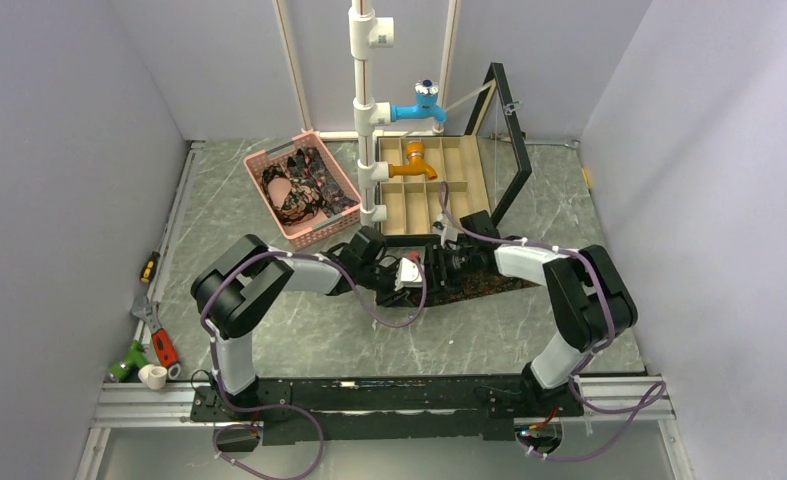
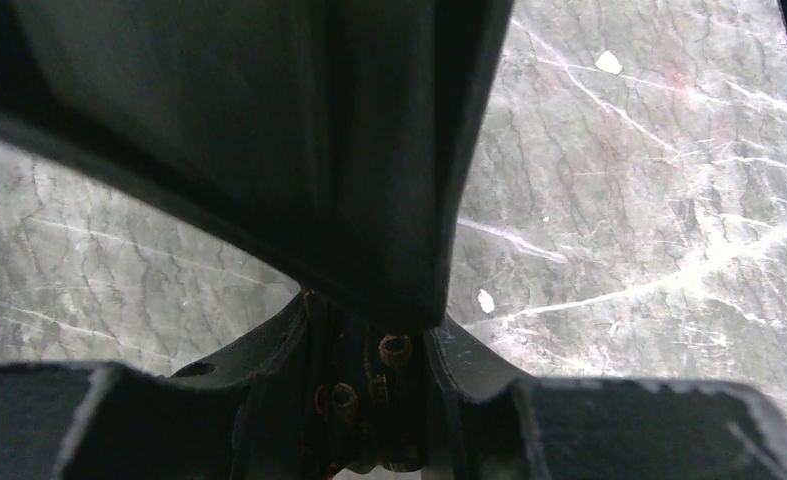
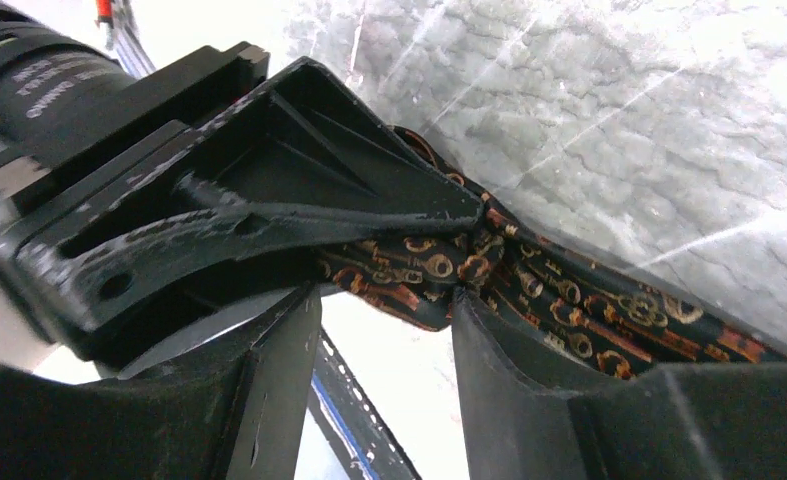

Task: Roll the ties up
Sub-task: Roll the tie at the center of the board.

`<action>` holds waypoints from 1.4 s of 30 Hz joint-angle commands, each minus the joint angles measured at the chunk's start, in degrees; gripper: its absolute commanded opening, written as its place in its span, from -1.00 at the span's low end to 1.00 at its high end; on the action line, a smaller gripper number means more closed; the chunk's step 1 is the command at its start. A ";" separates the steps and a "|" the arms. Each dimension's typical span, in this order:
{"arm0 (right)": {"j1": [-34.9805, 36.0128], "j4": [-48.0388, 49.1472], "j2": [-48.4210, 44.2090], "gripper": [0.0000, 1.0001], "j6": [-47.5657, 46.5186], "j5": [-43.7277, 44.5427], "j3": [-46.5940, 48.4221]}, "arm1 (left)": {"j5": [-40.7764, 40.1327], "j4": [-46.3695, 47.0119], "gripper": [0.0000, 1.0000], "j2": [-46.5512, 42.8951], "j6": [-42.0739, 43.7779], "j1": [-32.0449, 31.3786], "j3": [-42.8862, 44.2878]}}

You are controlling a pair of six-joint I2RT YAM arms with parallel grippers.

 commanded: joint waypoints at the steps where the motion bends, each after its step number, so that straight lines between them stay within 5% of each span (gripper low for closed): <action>1: 1.38 3.12 3.23 0.03 1.45 1.97 1.88 | -3.13 -11.60 -0.39 0.90 0.17 -0.03 -0.33; 6: 1.26 0.73 7.66 -0.33 -1.42 5.69 3.89 | -2.97 -11.65 -0.38 0.93 0.42 -0.04 -0.47; 10: 0.54 -0.78 9.57 -1.00 -2.93 7.46 4.10 | -2.35 -11.93 -0.30 0.89 1.30 0.15 -0.40; 15: -0.41 -3.09 10.42 -1.00 -5.94 8.89 3.66 | 2.98 -6.20 0.39 0.11 -1.86 3.98 -1.64; 25: -2.00 -6.00 11.61 -1.00 -7.35 13.25 4.38 | 5.80 14.45 0.66 -1.53 -5.81 4.83 -8.63; 31: -1.97 -5.81 12.48 -1.00 -7.42 12.48 5.06 | 2.81 21.22 0.62 2.81 -10.40 2.81 -5.73; 37: -1.94 -2.98 10.89 -1.00 -6.04 10.08 4.06 | 2.25 20.25 0.35 5.54 -13.38 1.44 -3.16; 40: -1.92 -2.59 9.56 -1.00 -5.43 7.66 4.09 | 0.94 15.47 0.02 5.74 -12.67 1.07 -2.90; 42: -1.99 -4.57 7.00 -0.68 -6.10 5.94 4.91 | -0.32 10.26 -0.24 4.71 -9.61 1.18 -3.71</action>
